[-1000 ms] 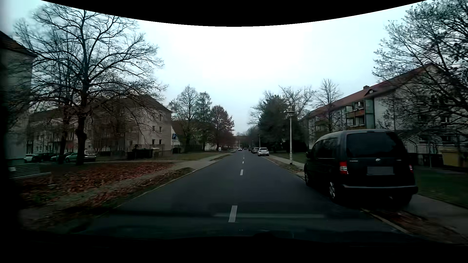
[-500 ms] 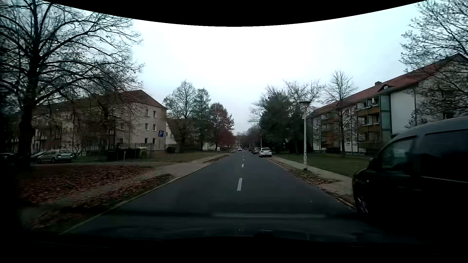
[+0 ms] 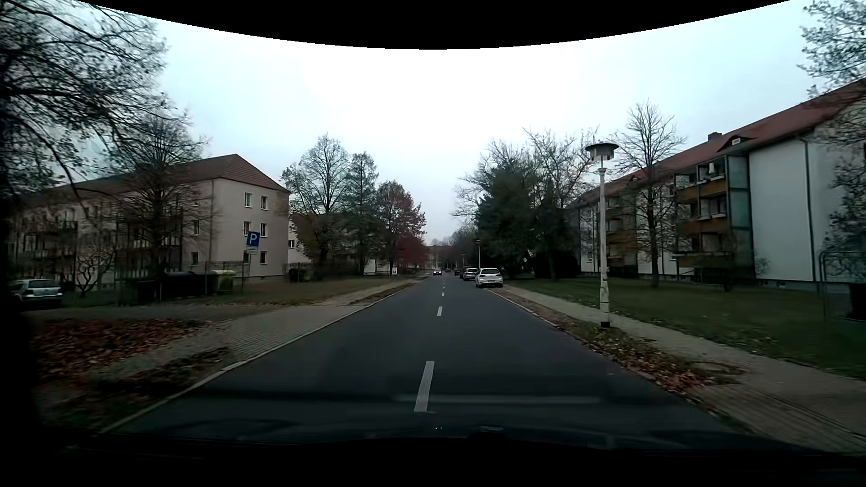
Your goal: Follow the waypoints while adhering to traffic rules and regulations
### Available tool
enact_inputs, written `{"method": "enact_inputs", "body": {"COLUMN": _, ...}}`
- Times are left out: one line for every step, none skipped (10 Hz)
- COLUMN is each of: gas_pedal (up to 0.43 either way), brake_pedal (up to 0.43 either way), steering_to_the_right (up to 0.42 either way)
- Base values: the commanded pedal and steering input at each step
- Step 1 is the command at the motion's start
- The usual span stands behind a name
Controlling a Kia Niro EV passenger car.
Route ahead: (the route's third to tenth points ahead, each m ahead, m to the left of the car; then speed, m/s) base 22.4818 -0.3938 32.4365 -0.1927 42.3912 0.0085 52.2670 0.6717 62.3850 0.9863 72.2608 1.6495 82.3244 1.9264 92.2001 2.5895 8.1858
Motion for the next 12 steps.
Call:
{"method": "enact_inputs", "body": {"gas_pedal": 0.130, "brake_pedal": 0.000, "steering_to_the_right": 0.019}}
{"method": "enact_inputs", "body": {"gas_pedal": 0.130, "brake_pedal": 0.000, "steering_to_the_right": 0.019}}
{"method": "enact_inputs", "body": {"gas_pedal": 0.130, "brake_pedal": 0.000, "steering_to_the_right": 0.018}}
{"method": "enact_inputs", "body": {"gas_pedal": 0.130, "brake_pedal": 0.000, "steering_to_the_right": 0.017}}
{"method": "enact_inputs", "body": {"gas_pedal": 0.130, "brake_pedal": 0.000, "steering_to_the_right": 0.013}}
{"method": "enact_inputs", "body": {"gas_pedal": 0.130, "brake_pedal": 0.000, "steering_to_the_right": 0.010}}
{"method": "enact_inputs", "body": {"gas_pedal": 0.130, "brake_pedal": 0.000, "steering_to_the_right": 0.006}}
{"method": "enact_inputs", "body": {"gas_pedal": 0.130, "brake_pedal": 0.000, "steering_to_the_right": 0.004}}
{"method": "enact_inputs", "body": {"gas_pedal": 0.130, "brake_pedal": 0.000, "steering_to_the_right": -0.001}}
{"method": "enact_inputs", "body": {"gas_pedal": 0.130, "brake_pedal": 0.000, "steering_to_the_right": -0.007}}
{"method": "enact_inputs", "body": {"gas_pedal": 0.130, "brake_pedal": 0.000, "steering_to_the_right": -0.015}}
{"method": "enact_inputs", "body": {"gas_pedal": 0.130, "brake_pedal": 0.000, "steering_to_the_right": -0.021}}
